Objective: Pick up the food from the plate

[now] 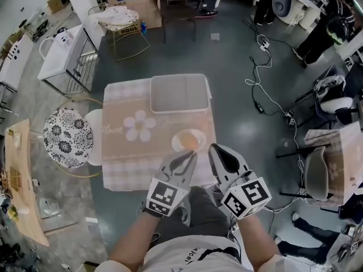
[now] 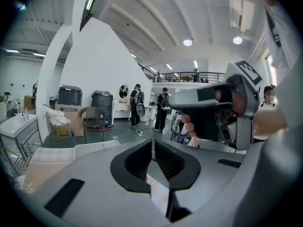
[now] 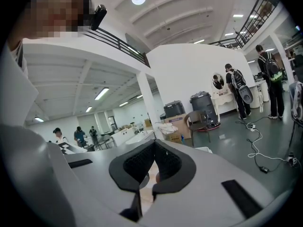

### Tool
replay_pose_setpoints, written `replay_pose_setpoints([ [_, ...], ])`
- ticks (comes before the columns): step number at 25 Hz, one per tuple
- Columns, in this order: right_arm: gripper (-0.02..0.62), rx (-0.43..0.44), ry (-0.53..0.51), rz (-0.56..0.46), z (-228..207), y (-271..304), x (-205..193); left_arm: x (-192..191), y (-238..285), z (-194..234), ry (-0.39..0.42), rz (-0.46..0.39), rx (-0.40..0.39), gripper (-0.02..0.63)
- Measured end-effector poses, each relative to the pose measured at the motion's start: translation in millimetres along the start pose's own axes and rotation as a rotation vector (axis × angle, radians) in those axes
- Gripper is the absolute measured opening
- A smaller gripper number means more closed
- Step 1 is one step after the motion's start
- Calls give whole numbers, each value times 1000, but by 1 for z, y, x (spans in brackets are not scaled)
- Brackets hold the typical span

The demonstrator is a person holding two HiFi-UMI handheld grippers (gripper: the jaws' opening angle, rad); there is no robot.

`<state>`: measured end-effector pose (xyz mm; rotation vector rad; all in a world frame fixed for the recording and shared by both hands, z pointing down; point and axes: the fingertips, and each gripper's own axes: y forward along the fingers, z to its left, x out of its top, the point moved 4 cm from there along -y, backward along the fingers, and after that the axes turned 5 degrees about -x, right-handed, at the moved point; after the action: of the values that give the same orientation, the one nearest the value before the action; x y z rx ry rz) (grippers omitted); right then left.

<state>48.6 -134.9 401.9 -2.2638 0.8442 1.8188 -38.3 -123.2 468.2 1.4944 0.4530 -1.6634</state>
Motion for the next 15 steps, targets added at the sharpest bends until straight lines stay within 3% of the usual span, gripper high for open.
replay_pose_setpoints([
  [4,12,7,15,12,-17,19,-17,-23,19,14,-19,23,10,16],
  [15,12,1,56,37,-54,51,-57,-77,62,43,-41,72,45,154],
])
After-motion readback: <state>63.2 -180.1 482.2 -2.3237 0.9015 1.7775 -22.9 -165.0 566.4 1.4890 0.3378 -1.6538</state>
